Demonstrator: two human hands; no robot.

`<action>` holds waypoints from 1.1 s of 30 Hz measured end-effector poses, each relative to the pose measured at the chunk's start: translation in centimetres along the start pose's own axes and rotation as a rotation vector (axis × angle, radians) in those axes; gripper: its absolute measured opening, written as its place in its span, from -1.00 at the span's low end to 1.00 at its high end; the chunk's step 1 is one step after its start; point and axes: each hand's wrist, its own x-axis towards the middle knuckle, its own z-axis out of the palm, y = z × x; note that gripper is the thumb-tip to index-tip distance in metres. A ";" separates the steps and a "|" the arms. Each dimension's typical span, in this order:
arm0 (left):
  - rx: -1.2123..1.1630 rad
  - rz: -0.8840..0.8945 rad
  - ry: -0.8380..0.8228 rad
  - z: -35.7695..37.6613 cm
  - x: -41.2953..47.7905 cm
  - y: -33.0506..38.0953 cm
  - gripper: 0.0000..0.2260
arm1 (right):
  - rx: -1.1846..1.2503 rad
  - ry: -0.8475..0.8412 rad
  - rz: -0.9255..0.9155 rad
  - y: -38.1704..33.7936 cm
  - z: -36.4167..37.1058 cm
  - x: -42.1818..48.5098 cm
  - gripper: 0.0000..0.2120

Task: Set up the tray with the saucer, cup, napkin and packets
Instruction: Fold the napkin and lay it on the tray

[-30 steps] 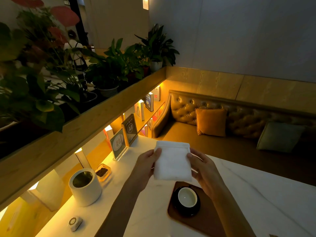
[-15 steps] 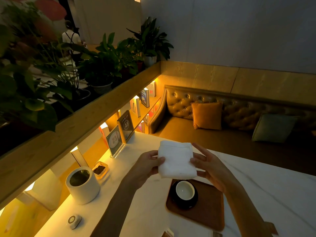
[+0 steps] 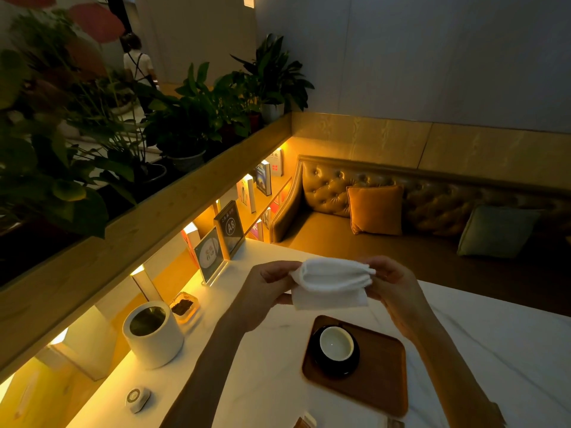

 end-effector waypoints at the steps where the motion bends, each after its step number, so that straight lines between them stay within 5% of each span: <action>1: 0.026 0.028 -0.006 0.0 -0.1 0.4 -0.59 | -0.017 -0.014 -0.024 -0.3 0.0 -0.1 -0.75; 8: 0.129 0.139 -0.082 -0.1 -0.9 1.7 -0.50 | -0.076 -0.167 -0.140 -2.2 0.4 -1.4 -0.84; 15: 0.051 0.154 -0.089 1.4 -1.8 1.5 -0.49 | -0.221 -0.143 -0.240 -2.2 0.4 -2.2 -0.46; 22: -0.017 0.073 -0.090 2.7 -2.7 0.5 -0.68 | -0.223 -0.137 -0.197 -2.0 -2.2 -3.9 -0.63; 24: 0.026 0.055 -0.112 3.1 -3.1 0.4 -0.75 | -0.240 -0.170 -0.161 -2.2 -3.2 -4.5 -0.61; 29: 0.199 0.049 -0.191 5.0 -2.9 1.0 -0.52 | -0.261 -0.203 -0.130 -2.8 -5.0 -5.4 -0.51; 33: 0.417 0.145 -0.065 7.5 -2.1 1.2 -0.59 | -0.344 -0.171 -0.142 -3.1 -5.5 -5.8 -0.43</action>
